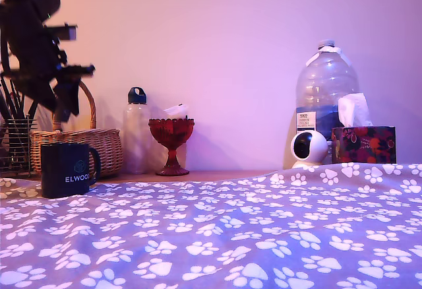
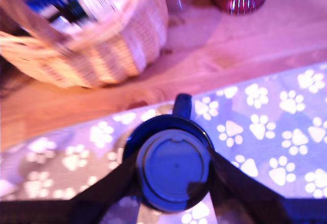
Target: Pick the coffee capsule and then drop it inside the coffee cup in front of you
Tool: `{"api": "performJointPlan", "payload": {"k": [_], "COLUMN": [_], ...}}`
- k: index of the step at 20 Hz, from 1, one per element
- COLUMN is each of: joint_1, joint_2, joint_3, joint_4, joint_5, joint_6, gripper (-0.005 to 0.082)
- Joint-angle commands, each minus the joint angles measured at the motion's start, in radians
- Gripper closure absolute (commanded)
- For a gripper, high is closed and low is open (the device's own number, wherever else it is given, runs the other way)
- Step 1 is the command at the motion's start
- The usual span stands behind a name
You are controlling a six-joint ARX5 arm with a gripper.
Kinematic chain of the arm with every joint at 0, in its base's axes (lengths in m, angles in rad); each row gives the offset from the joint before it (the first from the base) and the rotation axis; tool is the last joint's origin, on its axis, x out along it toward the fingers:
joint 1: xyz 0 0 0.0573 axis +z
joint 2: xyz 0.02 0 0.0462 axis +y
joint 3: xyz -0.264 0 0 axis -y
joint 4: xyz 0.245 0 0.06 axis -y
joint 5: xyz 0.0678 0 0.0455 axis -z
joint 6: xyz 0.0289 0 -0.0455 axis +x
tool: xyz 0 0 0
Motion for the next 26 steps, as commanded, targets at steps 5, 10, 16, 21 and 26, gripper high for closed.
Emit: {"api": "performJointPlan", "payload": {"k": [5, 10, 16, 21, 26], "joint_1": [-0.004, -0.002, -0.002, -0.002, -0.002], "joint_2": [0.080, 0.105, 0.106, 0.106, 0.106], "joint_3": [0.025, 0.025, 0.025, 0.025, 0.025], "joint_4": [0.029, 0.045, 0.042, 0.027, -0.045], "joint_5": [-0.014, -0.018, -0.018, -0.017, -0.032], "joint_6": [0.003, 0.003, 0.002, 0.002, 0.003], "gripper": [0.0606, 0.0606, 0.0606, 0.0606, 0.0606]}}
